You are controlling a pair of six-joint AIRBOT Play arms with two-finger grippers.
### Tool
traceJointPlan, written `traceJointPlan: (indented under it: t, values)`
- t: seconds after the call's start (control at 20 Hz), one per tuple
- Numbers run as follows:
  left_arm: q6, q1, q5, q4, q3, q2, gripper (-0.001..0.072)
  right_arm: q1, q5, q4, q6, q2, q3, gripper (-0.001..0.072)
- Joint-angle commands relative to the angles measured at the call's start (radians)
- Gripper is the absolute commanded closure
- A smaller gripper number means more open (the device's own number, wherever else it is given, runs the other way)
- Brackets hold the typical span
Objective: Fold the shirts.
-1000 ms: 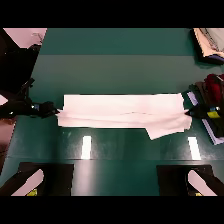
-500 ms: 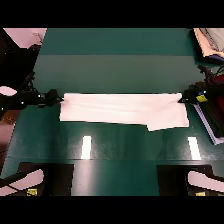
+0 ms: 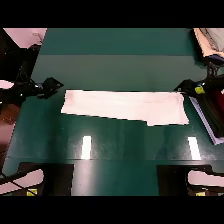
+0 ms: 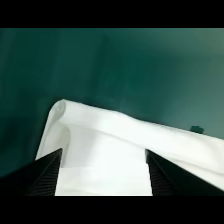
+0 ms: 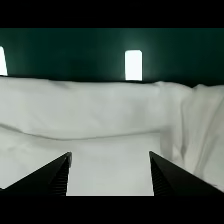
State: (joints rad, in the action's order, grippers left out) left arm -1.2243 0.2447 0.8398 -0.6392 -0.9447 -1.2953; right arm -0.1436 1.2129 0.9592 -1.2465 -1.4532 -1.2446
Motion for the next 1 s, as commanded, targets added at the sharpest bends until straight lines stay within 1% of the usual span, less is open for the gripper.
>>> traceJointPlan:
  t: [0.0, 0.05, 0.1, 0.15, 0.2, 0.25, 0.3, 0.4, 0.6, 0.8, 0.95]
  values:
    - [0.003, 0.0, 0.112, 0.05, -0.023, -0.002, 0.0105, -0.055, 0.077, -0.04, 0.02, -0.006, -0.026, 0.0139]
    - [0.003, 0.0, 0.143, 0.048, -0.023, -0.002, 0.0143, -0.083, 0.109, -0.04, 0.044, 0.007, -0.009, 0.0139]
    - [0.015, 0.0, 0.167, 0.045, -0.023, -0.002, 0.0367, -0.113, 0.134, -0.04, 0.064, 0.018, 0.013, 0.0139]
    - [0.039, 0.0, 0.187, 0.048, -0.023, -0.002, 0.0625, -0.146, 0.151, -0.04, 0.081, 0.028, 0.043, 0.0127]
    - [0.055, 0.0, 0.202, 0.048, -0.023, -0.002, 0.0669, -0.181, 0.161, -0.042, 0.089, 0.034, 0.079, 0.0062]
    - [0.054, 0.0, 0.223, 0.048, -0.023, -0.002, 0.0669, -0.212, 0.17, -0.042, 0.089, 0.033, 0.112, 0.0009]
    - [0.054, 0.0, 0.246, 0.048, -0.023, -0.002, 0.0669, -0.243, 0.177, -0.045, 0.099, 0.024, 0.142, 0.001]
    - [0.054, -0.007, 0.282, 0.047, -0.023, -0.002, 0.0669, -0.283, 0.179, -0.051, 0.158, -0.012, 0.182, 0.001]
    - [0.054, -0.098, 0.302, 0.04, -0.023, -0.002, 0.067, -0.294, 0.194, -0.052, 0.246, -0.106, 0.161, 0.0016]
    - [0.053, -0.208, 0.254, 0.04, -0.023, -0.002, 0.0677, -0.253, 0.235, -0.052, 0.263, -0.198, 0.084, 0.0017]
    - [0.045, -0.275, 0.245, 0.04, -0.023, -0.002, 0.0678, -0.213, 0.276, -0.053, 0.264, -0.235, 0.056, 0.0023]
